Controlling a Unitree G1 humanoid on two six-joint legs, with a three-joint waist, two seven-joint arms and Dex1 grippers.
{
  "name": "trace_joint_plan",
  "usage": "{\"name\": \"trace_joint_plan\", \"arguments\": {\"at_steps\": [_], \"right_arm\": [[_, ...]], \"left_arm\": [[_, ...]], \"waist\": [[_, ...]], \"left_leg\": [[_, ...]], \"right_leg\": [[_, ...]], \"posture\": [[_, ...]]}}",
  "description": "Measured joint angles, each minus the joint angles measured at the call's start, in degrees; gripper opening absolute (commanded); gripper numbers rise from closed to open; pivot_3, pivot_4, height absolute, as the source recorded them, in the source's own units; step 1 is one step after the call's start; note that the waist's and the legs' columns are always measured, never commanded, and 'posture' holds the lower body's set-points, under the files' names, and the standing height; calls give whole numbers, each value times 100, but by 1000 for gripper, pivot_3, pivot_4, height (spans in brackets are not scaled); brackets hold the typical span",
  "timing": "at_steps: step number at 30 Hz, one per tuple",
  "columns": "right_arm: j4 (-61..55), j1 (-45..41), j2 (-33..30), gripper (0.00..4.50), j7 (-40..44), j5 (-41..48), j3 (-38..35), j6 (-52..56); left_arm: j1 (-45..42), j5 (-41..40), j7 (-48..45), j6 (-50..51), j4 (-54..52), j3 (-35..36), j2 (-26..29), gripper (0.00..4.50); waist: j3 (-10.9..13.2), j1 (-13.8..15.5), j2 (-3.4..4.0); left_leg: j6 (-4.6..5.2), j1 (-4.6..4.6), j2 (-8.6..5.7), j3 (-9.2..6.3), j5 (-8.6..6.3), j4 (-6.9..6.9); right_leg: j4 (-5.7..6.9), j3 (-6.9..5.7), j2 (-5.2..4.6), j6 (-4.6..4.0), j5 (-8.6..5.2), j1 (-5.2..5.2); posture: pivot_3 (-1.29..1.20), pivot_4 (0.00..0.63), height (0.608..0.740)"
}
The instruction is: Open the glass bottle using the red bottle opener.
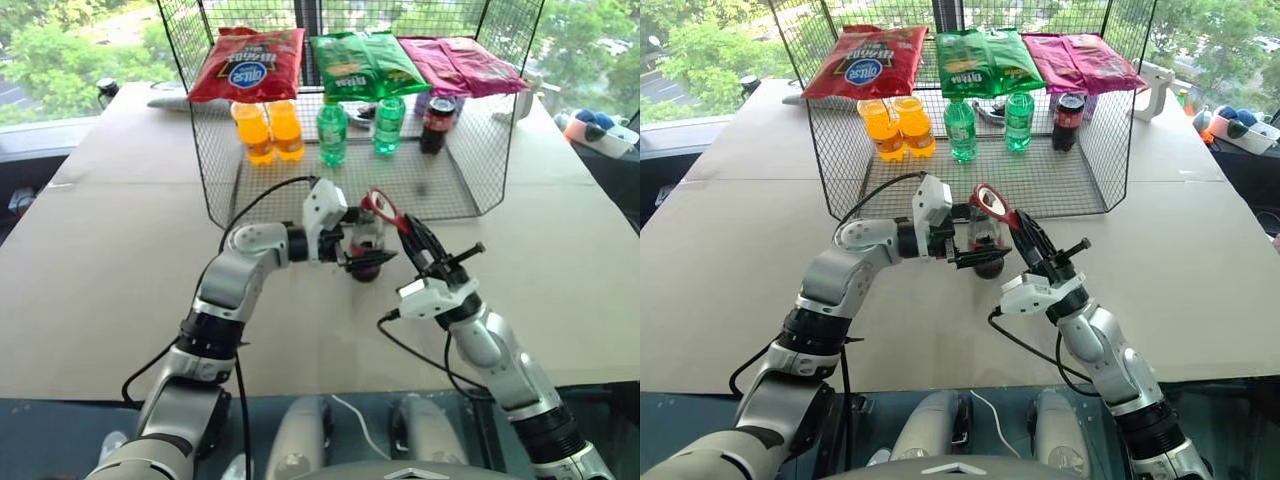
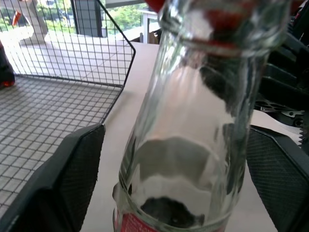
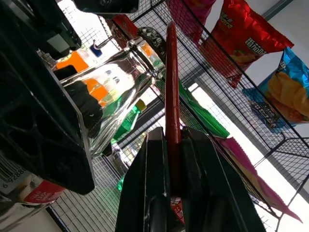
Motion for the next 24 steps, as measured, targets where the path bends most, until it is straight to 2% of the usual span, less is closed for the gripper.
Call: {"name": "trace_joint_plan", "arguments": {"at_steps": [2,3,5,7,8,9,24], "right_arm": [[1,-15,-9,0,13,5,-15,19],[2,-17,-9,0,14,10,-23,26],[3,-25,-9,0,14,12,-30,38],[5,-44,-10,0,20,13,-34,66],[7,-62,-10,0,24,13,-35,74],[9,-70,-13,0,30,13,-37,74],[5,-66,-35,0,53,34,-67,54]], "left_arm": [[0,-22,48,-9,0,23,-14,4435],[-1,-50,58,-10,0,52,-17,4045],[-4,-107,72,-4,-4,140,-14,3714],[-14,-146,49,13,-14,151,13,3063],[-13,-173,31,19,-14,141,10,2531],[-13,-176,31,24,-13,141,11,2273],[-14,-193,39,27,-12,139,6,2227]], "waist": [[0,-1,0],[0,-2,0],[0,-2,0],[0,-3,0],[0,-3,0],[0,-3,0],[0,-3,0]], "left_leg": [[0,0,0,-1,0,0],[0,-1,0,-1,0,0],[0,-1,0,0,0,0],[0,0,0,0,0,0],[0,-1,0,0,0,0],[0,-1,0,0,0,0],[0,-2,0,0,0,0]], "right_leg": [[0,0,0,0,0,0],[0,0,0,0,0,0],[0,0,0,0,0,0],[0,0,0,0,0,0],[0,0,0,0,0,0],[0,0,0,0,0,0],[0,0,0,1,-1,-1]], "posture": [[0,150,740],[0,150,740],[0,150,740],[0,150,740],[0,150,740],[0,150,740],[0,150,740]]}}
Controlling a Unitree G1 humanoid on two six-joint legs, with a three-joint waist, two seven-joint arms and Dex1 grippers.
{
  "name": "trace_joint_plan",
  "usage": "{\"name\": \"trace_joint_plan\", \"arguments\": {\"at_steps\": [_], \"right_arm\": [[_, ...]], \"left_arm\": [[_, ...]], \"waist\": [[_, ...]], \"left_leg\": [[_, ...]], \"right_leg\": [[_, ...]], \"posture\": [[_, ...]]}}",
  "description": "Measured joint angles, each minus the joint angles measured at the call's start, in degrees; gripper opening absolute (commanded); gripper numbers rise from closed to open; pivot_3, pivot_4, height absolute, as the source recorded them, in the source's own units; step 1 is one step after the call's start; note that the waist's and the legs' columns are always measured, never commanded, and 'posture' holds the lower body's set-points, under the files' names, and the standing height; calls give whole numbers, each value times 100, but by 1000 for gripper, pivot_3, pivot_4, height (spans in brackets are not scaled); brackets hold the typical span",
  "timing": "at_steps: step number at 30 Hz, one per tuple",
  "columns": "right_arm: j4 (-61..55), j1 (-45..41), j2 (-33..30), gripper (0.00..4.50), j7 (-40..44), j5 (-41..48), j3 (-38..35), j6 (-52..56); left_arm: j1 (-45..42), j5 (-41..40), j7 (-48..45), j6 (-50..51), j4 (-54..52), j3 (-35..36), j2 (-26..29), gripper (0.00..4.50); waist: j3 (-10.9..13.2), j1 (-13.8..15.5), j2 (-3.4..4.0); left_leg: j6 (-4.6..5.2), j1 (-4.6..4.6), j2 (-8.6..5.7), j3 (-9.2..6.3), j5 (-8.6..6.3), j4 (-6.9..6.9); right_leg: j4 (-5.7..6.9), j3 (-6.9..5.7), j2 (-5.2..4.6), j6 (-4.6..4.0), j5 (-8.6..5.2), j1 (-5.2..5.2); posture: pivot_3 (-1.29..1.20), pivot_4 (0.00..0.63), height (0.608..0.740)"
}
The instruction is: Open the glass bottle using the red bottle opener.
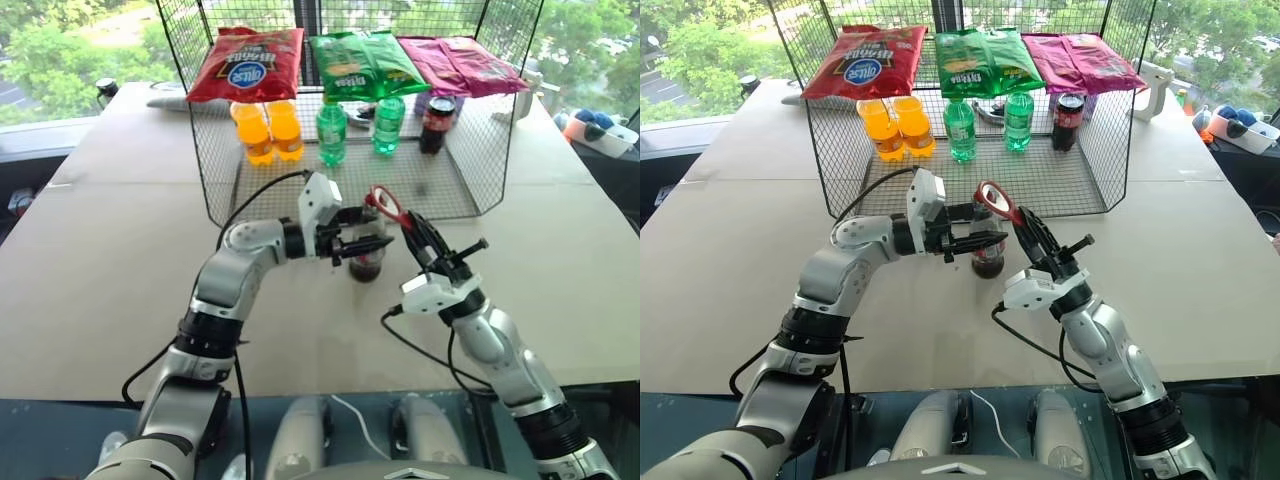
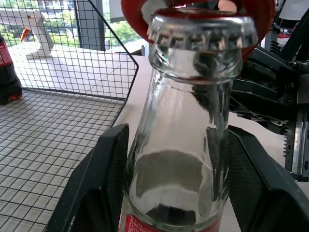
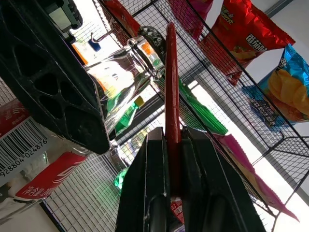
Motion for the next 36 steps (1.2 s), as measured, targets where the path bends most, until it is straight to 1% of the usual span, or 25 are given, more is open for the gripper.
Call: {"name": "trace_joint_plan", "arguments": {"at_steps": [25,36], "right_arm": [[4,64,-35,0,9,138,-56,-109],[371,-31,158,0,-193,192,46,-351]], "left_arm": [[-6,-12,52,7,6,3,-58,2227],[-6,-13,78,18,9,11,-56,2227]], "waist": [[1,2,0],[1,0,-1]], "left_leg": [[0,-7,0,0,0,0],[0,-6,0,0,0,0]], "right_leg": [[-1,0,-1,3,-2,-6],[-1,0,-1,3,-2,-6]], "posture": [[0,150,740],[0,150,740]]}}
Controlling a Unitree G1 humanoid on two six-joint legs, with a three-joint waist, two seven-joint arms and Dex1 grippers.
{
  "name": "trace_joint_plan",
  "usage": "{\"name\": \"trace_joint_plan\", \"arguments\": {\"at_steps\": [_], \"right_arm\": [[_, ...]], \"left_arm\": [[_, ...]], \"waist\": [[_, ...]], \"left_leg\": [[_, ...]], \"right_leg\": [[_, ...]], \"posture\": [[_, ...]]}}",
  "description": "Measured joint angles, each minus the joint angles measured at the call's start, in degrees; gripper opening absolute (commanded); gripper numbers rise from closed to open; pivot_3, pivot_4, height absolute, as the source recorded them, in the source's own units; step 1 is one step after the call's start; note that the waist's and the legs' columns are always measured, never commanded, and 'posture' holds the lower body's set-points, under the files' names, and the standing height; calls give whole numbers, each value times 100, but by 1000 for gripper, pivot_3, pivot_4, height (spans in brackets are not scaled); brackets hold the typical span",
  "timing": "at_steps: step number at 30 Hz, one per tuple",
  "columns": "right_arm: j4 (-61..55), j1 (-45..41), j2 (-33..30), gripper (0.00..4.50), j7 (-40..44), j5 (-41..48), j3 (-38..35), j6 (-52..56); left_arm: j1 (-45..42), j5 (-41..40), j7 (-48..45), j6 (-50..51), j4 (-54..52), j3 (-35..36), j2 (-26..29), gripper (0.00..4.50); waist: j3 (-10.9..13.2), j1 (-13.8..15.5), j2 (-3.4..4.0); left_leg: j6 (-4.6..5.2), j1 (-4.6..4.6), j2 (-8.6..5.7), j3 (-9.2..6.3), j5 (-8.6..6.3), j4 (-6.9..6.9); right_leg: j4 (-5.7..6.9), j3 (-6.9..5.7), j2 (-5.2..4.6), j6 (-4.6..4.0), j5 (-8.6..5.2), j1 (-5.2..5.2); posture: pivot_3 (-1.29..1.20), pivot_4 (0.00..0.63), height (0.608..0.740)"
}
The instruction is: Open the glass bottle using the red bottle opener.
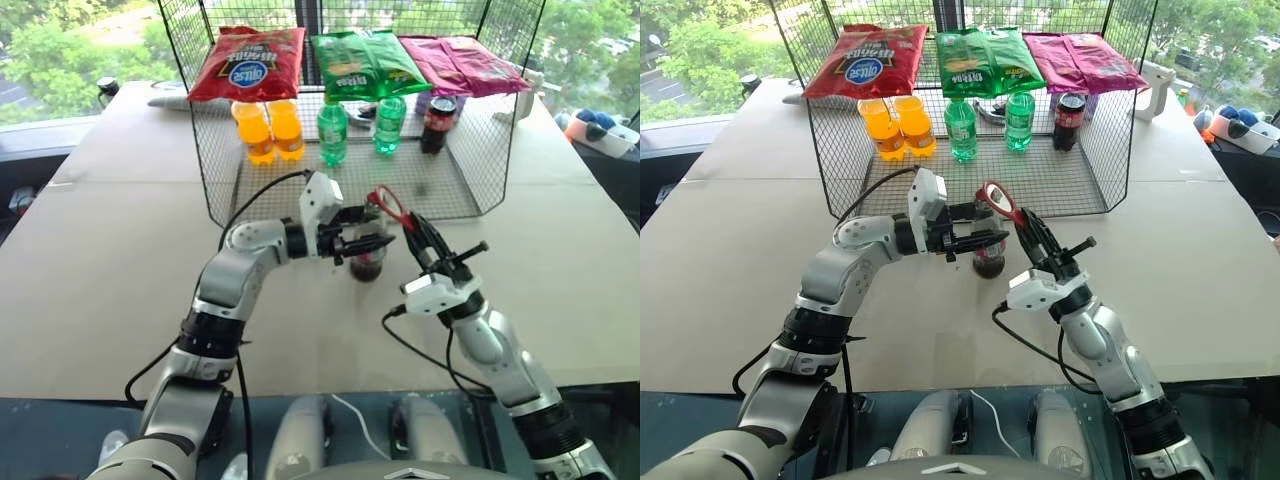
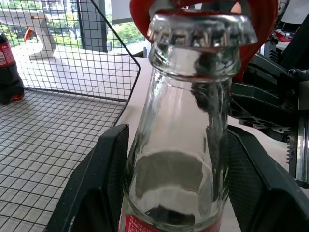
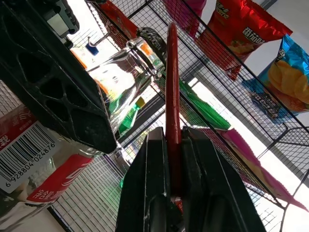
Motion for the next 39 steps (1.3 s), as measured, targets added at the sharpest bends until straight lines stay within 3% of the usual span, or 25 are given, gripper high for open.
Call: {"name": "trace_joint_plan", "arguments": {"at_steps": [19,30,39], "right_arm": [[528,-233,466,0,-647,-463,171,72],[363,-269,209,0,-845,-1012,235,380],[-376,-95,-433,0,-269,-1048,161,804]], "left_arm": [[-67,-73,112,88,99,34,22,2227],[-72,-44,108,87,100,21,48,2227],[-125,40,32,30,131,-41,49,2227]], "waist": [[0,-7,0],[-1,-9,0],[-2,-6,-1]], "left_leg": [[0,6,2,1,1,1],[-1,15,4,3,2,1],[0,15,5,5,1,1]], "right_leg": [[2,1,-1,-3,2,3],[4,5,-2,9,-5,7],[3,6,-2,11,-7,7]], "posture": [[0,150,740],[0,150,740],[0,150,740]]}}
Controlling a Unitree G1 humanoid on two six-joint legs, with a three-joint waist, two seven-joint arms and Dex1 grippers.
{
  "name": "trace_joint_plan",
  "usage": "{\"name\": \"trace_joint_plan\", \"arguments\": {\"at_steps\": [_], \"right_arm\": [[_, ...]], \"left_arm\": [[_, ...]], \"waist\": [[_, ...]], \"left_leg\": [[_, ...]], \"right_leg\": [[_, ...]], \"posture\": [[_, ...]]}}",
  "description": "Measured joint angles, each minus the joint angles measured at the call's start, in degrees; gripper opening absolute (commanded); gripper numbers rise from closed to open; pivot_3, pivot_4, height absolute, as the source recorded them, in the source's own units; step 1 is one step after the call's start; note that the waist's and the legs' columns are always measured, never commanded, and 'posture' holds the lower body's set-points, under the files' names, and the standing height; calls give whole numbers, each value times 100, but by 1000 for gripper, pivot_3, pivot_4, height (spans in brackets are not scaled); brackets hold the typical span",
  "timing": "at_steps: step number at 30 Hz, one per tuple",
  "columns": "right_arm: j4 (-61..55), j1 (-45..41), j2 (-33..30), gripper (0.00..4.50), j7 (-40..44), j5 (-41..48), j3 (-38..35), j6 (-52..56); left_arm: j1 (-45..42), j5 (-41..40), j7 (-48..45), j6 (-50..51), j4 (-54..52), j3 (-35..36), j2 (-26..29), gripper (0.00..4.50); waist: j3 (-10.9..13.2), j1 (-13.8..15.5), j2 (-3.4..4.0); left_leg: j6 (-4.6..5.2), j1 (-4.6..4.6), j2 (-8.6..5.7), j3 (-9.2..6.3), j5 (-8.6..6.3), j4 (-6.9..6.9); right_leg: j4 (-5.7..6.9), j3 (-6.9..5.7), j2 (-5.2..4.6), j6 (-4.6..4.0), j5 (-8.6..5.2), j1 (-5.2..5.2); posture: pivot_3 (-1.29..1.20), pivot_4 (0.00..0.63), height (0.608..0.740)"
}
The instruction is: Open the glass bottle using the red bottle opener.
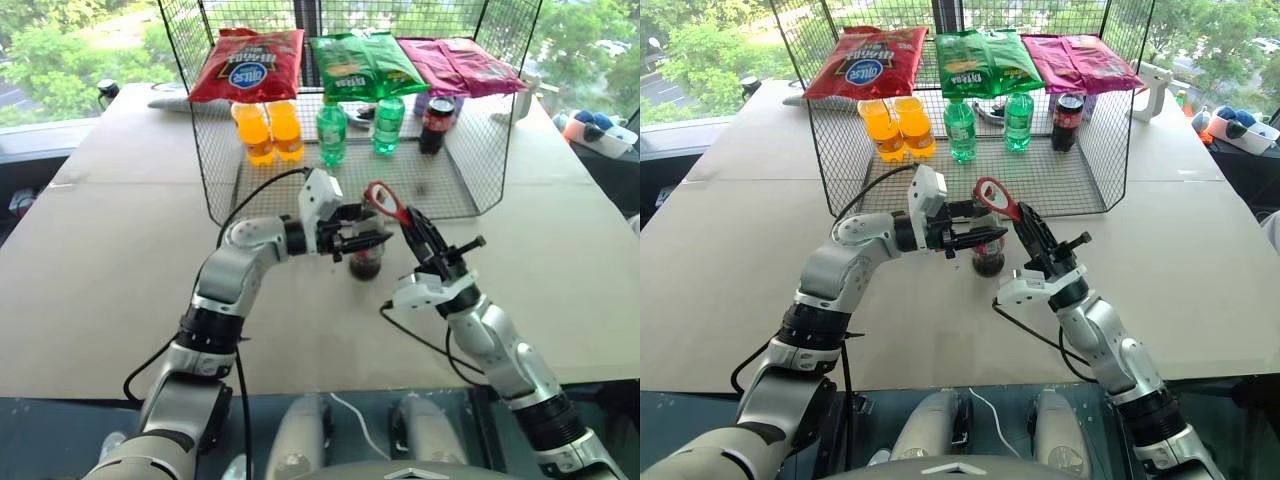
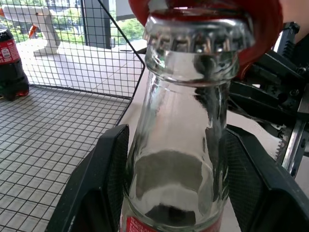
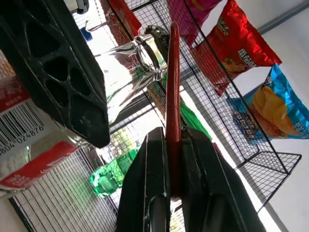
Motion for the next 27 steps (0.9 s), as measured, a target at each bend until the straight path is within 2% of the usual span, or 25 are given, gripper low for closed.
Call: {"name": "trace_joint_plan", "arguments": {"at_steps": [12,20,27], "right_arm": [[-565,130,-289,0,648,168,-159,386],[-57,34,670,0,335,415,21,449],[407,-191,903,0,-56,374,143,273]], "left_arm": [[-99,74,-56,-113,144,-80,-40,2227],[-108,55,36,-92,215,8,-81,2227],[-108,19,37,-29,218,72,-30,2227]], "waist": [[-2,7,-3],[-1,-2,-2],[-1,-10,-2]], "left_leg": [[0,0,4,0,0,0],[0,0,7,0,0,0],[0,-1,9,-1,0,0]], "right_leg": [[0,-1,-3,2,-1,1],[0,-1,-5,2,0,-1],[0,-2,-7,2,0,-1]], "posture": [[0,150,740],[0,150,740],[0,150,740]]}}
